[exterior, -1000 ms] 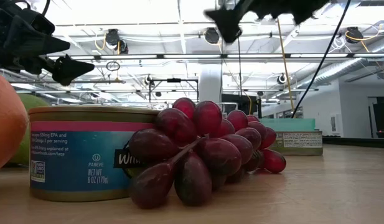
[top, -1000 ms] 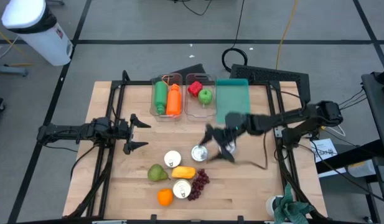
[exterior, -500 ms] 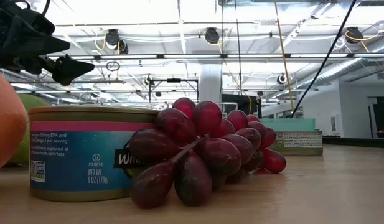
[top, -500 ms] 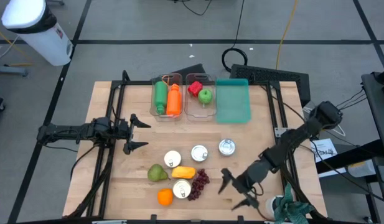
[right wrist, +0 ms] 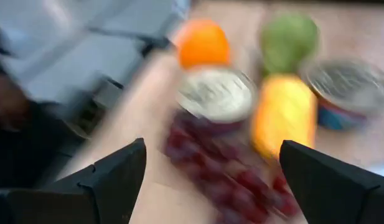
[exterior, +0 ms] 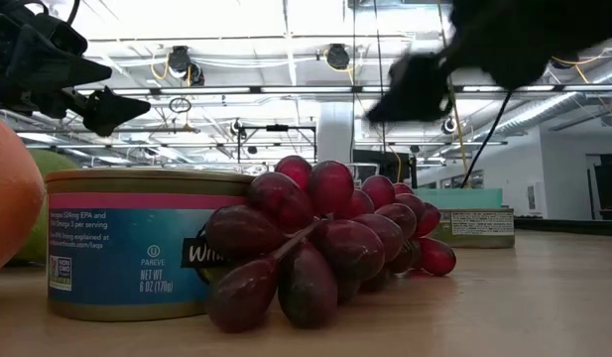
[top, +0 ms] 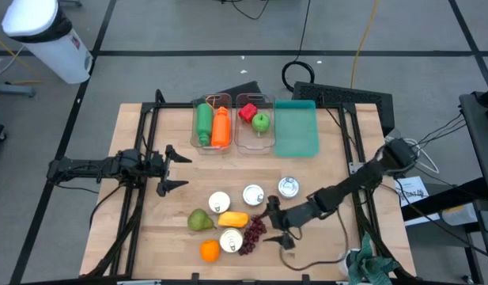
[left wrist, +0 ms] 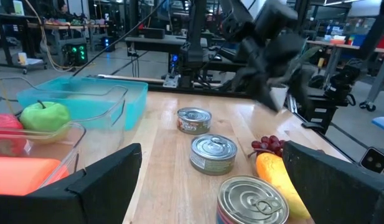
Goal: Pick & Place Food Item
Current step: Put the grapes into the right transparent bin
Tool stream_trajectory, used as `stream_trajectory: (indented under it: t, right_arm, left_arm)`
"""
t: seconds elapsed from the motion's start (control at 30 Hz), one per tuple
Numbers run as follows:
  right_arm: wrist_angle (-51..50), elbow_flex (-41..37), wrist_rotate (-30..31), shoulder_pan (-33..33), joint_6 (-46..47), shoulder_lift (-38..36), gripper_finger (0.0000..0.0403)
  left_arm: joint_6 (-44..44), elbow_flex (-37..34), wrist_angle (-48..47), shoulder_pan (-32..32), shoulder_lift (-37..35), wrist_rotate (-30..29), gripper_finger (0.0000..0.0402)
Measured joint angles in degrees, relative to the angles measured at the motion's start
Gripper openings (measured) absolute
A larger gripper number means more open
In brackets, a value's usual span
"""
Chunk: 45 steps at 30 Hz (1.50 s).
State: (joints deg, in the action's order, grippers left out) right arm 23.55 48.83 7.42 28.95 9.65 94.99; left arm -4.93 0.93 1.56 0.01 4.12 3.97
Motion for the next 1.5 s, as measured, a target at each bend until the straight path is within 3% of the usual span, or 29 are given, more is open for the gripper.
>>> stream_trajectory:
  t: [0.23, 0.4, 1.07, 1.5]
  right_arm:
    - [-0.45, 0.16, 0.47, -2.79, -2.19, 8.98, 0.0347]
    - [0.53, 0.17, 0.24, -3.2, -3.84, 11.08, 0.0337]
    - [1.93, 0.18, -0.2, -3.49, -4.72, 11.11, 0.0138]
    - [1.44, 0.18, -0.2, -3.49, -6.07, 10.51, 0.0056]
  left_arm:
    - [0.02, 0.0, 0.02, 0.0, -0.01, 0.0, 0.0399]
    - [0.02, 0.0, 0.0, 0.0, -0.02, 0.0, 0.0399]
    - [0.02, 0.0, 0.0, 0.0, 0.0, 0.0, 0.0399]
    - [0.02, 0.02, 0.0, 0.0, 0.0, 0.0, 0.0399]
